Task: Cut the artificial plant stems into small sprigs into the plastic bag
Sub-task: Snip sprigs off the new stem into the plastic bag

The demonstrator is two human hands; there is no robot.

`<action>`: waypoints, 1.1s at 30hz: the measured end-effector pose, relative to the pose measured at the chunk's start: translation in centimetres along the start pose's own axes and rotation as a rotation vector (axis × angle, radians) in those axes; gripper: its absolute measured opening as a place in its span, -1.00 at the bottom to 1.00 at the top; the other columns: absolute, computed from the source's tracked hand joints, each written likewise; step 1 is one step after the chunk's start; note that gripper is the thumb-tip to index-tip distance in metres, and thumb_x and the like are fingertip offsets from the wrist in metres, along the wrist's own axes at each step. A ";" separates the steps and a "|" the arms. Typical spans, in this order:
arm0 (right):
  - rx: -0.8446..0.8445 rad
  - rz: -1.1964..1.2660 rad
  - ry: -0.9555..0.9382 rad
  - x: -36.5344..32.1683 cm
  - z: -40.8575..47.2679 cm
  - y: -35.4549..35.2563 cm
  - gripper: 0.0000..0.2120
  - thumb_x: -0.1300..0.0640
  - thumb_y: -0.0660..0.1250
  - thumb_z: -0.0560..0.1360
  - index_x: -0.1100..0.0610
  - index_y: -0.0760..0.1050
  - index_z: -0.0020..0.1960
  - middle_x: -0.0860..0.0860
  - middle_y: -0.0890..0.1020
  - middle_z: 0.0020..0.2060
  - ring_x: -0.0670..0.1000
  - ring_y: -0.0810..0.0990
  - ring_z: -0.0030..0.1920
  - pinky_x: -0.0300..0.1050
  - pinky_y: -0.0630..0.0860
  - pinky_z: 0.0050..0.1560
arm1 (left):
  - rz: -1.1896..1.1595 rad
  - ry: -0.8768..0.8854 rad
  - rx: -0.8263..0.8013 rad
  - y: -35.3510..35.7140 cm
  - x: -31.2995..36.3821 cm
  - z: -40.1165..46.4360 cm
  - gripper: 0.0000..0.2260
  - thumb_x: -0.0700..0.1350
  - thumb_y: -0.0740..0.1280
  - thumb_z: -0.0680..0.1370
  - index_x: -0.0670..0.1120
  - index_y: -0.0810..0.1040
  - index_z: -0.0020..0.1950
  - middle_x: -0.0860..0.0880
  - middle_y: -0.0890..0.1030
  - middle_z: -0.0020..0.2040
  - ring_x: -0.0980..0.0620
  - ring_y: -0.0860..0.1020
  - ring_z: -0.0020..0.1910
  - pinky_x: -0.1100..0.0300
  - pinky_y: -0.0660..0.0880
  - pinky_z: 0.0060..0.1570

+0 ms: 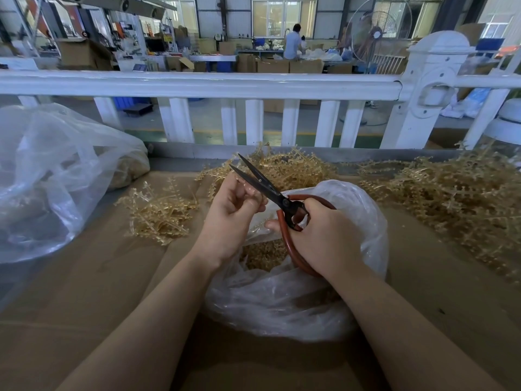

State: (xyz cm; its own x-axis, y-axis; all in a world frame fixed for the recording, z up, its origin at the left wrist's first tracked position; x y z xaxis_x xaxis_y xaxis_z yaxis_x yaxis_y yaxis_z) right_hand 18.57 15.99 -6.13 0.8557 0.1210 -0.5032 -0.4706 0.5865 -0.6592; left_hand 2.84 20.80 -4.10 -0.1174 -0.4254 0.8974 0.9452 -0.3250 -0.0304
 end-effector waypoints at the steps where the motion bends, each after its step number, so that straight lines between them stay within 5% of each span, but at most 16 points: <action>1: 0.002 -0.003 -0.005 0.0 0.0 0.0 -0.24 -0.61 0.09 0.28 0.03 0.61 -0.04 -0.17 0.63 -0.22 -0.16 0.55 -0.27 -0.27 0.49 -0.25 | -0.005 0.001 -0.002 0.0 0.0 0.0 -0.92 -0.38 0.17 0.64 -0.35 0.37 0.12 -0.18 0.47 -0.13 -0.04 0.45 -0.13 0.18 0.50 0.01; 9: 0.026 -0.020 -0.033 0.1 0.0 0.0 -0.24 -0.61 0.09 0.30 0.02 0.61 -0.02 -0.15 0.67 -0.20 -0.18 0.53 -0.28 -0.31 0.46 -0.25 | -0.078 -0.015 0.024 0.0 -0.2 -0.1 -0.94 -0.39 0.19 0.63 -0.30 0.43 0.06 0.00 0.52 -0.24 0.07 0.50 -0.17 0.24 0.53 -0.03; 14: 0.044 0.054 -0.028 0.0 -0.2 0.2 -0.34 -0.54 0.21 0.35 0.00 0.64 0.02 -0.20 0.65 -0.20 -0.22 0.52 -0.26 -0.47 0.36 -0.21 | -0.153 -0.084 0.024 0.0 -0.7 0.0 -0.99 -0.37 0.24 0.61 -0.30 0.44 0.01 -0.07 0.55 -0.22 0.10 0.56 -0.21 0.27 0.56 -0.05; 19: -0.004 0.202 0.078 0.5 0.1 0.4 -0.69 -0.35 0.29 0.44 -0.15 0.58 -0.06 -0.31 0.57 -0.36 -0.28 0.60 -0.25 -0.46 0.44 -0.25 | -0.039 -0.145 -0.036 0.0 -1.2 0.1 -0.92 -0.33 0.35 0.57 -0.18 0.53 -0.08 -0.02 0.66 -0.25 0.08 0.61 -0.23 0.30 0.52 -0.14; 23: -0.116 0.382 0.163 0.7 0.4 0.9 -0.93 -0.07 0.44 0.52 -0.10 0.61 -0.06 -0.15 0.66 -0.35 -0.16 0.66 -0.26 -0.18 0.61 -0.17 | -0.088 -0.184 -0.078 0.2 -1.2 0.1 -0.90 -0.35 0.38 0.54 -0.17 0.57 -0.09 0.02 0.68 -0.27 0.17 0.61 -0.28 0.40 0.49 -0.24; 28: -0.121 0.553 0.164 0.2 0.5 0.7 -0.85 0.06 0.48 0.51 -0.09 0.59 -0.21 -0.24 0.65 -0.41 -0.24 0.62 -0.37 -0.42 0.46 -0.35 | -0.116 -0.216 -0.028 0.1 -1.2 0.0 -0.91 -0.31 0.45 0.46 -0.14 0.63 -0.15 0.04 0.68 -0.24 0.19 0.62 -0.24 0.38 0.50 -0.20; 33: -0.088 0.624 0.210 0.2 0.6 0.5 -0.93 0.09 0.48 0.49 0.07 0.64 -0.14 -0.04 0.69 -0.30 -0.06 0.66 -0.31 -0.21 0.59 -0.31 | -0.136 -0.255 -0.067 0.3 -1.2 -0.2 -0.94 -0.20 0.51 0.34 -0.08 0.67 -0.23 -0.05 0.70 -0.15 0.08 0.64 -0.15 0.26 0.57 -0.05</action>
State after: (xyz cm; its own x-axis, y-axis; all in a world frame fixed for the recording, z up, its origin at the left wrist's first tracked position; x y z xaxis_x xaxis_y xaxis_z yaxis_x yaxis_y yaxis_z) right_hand 18.64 16.78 -6.25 0.3605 0.2529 -0.8978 -0.8879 0.3881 -0.2472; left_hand 3.21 21.02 -5.26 -0.1534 -0.1512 0.9765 0.9029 -0.4229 0.0764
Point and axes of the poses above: each hand's wrist, its own z-axis towards the middle knuckle, its own y-axis out of the palm, x = y × z, the point moved 3 cm from there along z, towards the middle knuckle
